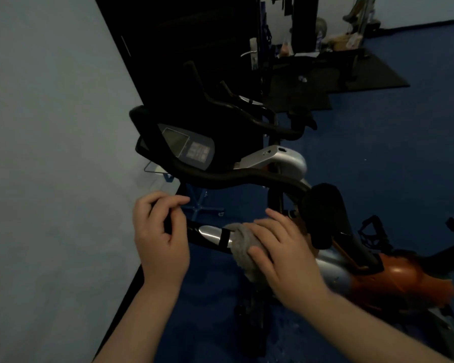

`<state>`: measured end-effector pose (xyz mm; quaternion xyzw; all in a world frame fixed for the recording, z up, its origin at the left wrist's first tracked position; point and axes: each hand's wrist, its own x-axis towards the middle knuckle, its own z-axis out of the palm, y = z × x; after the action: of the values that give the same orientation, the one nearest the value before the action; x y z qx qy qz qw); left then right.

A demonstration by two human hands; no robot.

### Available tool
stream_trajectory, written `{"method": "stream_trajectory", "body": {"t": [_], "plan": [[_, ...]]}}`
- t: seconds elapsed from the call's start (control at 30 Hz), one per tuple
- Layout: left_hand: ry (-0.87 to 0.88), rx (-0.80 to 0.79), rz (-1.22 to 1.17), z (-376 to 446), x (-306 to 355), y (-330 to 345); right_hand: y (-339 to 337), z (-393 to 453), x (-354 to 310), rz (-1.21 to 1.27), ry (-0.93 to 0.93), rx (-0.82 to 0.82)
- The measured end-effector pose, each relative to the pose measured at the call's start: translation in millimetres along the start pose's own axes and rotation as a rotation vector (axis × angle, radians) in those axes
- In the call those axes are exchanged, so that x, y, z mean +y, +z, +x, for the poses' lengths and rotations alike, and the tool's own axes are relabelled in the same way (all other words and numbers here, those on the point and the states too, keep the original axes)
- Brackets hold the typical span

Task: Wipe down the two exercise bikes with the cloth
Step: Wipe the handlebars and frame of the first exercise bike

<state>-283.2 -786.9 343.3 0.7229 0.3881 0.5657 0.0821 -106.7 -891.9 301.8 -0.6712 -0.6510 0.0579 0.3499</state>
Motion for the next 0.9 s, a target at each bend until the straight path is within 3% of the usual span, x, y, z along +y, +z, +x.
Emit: {"method": "stream_trajectory", "body": {"t": [0.13,0.33,0.47,0.6,0.77,0.9], "plan": [[-0.035,0.007,-0.007,0,4,1,32,7,-45,-0.035,0.115,0.263],[-0.026,-0.117,-0.148,1,0,-15,16,5,-26,-0.129,-0.101,0.151],[-0.094,-0.197,-0.279,6,-6,-32,25,10,-40,-0.087,-0.015,0.25],[-0.196,-0.265,-0.365,11,-2,-42,37,49,-95,-0.249,-0.091,0.173],[-0.231,-0.41,-0.39,14,-3,-53,19,40,-68,-0.223,-0.167,0.02],[-0.197,-0.481,-0.338,17,-5,-58,19,56,-80,-0.249,-0.21,0.076]]}}
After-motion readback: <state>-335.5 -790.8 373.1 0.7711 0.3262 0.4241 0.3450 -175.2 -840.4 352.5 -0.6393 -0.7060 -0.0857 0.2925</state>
